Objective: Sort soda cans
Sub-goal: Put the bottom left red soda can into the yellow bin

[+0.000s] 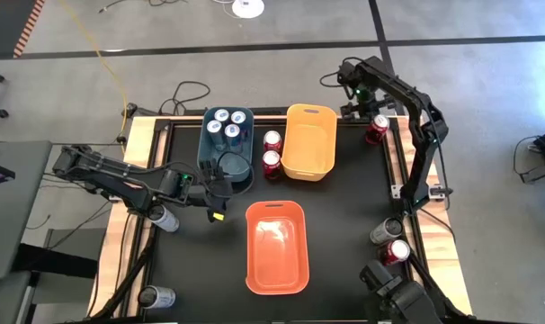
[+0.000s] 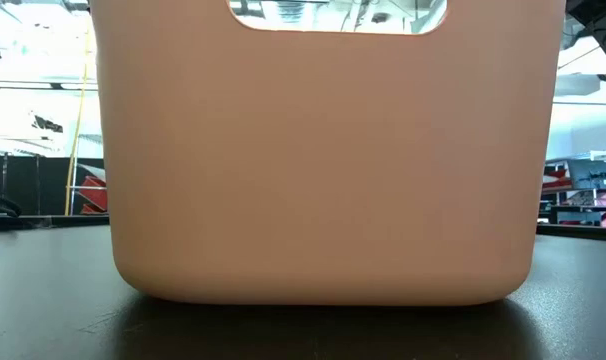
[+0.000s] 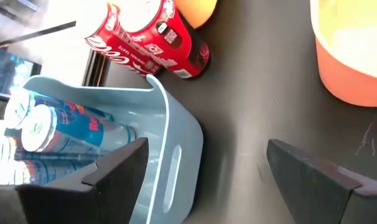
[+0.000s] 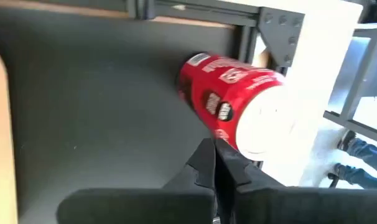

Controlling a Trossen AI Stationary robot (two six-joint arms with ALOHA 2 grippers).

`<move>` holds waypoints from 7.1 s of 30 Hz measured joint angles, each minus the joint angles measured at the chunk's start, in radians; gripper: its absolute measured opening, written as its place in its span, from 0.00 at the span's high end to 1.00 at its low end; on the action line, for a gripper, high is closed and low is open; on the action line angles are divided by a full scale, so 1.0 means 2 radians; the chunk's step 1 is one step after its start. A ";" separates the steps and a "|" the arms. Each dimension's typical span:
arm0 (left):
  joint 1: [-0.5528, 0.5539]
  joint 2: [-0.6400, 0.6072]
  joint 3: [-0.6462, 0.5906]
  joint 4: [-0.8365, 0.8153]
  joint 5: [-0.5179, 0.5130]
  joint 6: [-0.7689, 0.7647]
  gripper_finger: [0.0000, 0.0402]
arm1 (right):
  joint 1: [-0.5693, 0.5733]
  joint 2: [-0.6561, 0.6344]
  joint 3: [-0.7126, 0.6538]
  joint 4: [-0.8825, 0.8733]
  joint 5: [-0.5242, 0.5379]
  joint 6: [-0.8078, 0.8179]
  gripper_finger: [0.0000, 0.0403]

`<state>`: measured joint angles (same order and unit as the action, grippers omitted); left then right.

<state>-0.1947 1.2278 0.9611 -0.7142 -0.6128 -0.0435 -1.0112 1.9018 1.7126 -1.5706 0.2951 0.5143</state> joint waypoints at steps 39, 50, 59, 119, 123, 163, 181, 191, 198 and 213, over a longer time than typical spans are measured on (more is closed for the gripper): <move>0.000 0.000 0.000 0.000 0.001 -0.014 0.19 | -0.015 -0.004 -0.040 0.012 0.005 -0.085 1.00; 0.011 0.000 0.000 0.014 0.000 -0.001 0.19 | -0.016 -0.002 0.007 0.023 -0.014 -0.114 1.00; 0.025 0.000 0.000 0.012 0.000 -0.003 0.19 | -0.016 -0.002 0.007 0.029 -0.036 -0.113 1.00; 0.056 0.000 0.000 -0.020 -0.025 -0.028 0.19 | 0.286 0.000 -0.002 0.456 -0.145 -0.191 0.22; 0.056 0.000 0.000 -0.018 -0.026 -0.027 0.19 | 0.274 0.024 -0.002 0.472 -0.148 -0.178 0.17; 0.068 0.000 0.000 -0.007 -0.027 -0.008 0.19 | 0.284 0.050 0.001 0.504 -0.149 -0.242 0.02; 0.068 0.000 0.000 -0.006 -0.027 -0.016 0.19 | 0.295 0.067 0.000 0.497 -0.134 -0.211 0.04; 0.068 0.000 0.000 -0.006 -0.027 -0.018 0.19 | 0.298 0.080 0.002 0.483 -0.132 -0.209 0.22; 0.068 0.000 0.000 -0.006 -0.027 -0.020 0.19 | 0.303 0.083 0.002 0.498 -0.129 -0.211 0.28; 0.068 0.000 0.000 -0.006 -0.027 -0.020 0.19 | 0.303 0.035 -0.001 0.483 -0.131 -0.222 0.52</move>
<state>-0.0593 1.2274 0.9607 -0.7269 -0.6670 -0.0833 -0.4061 1.9727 1.7103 -0.6053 0.0326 0.0696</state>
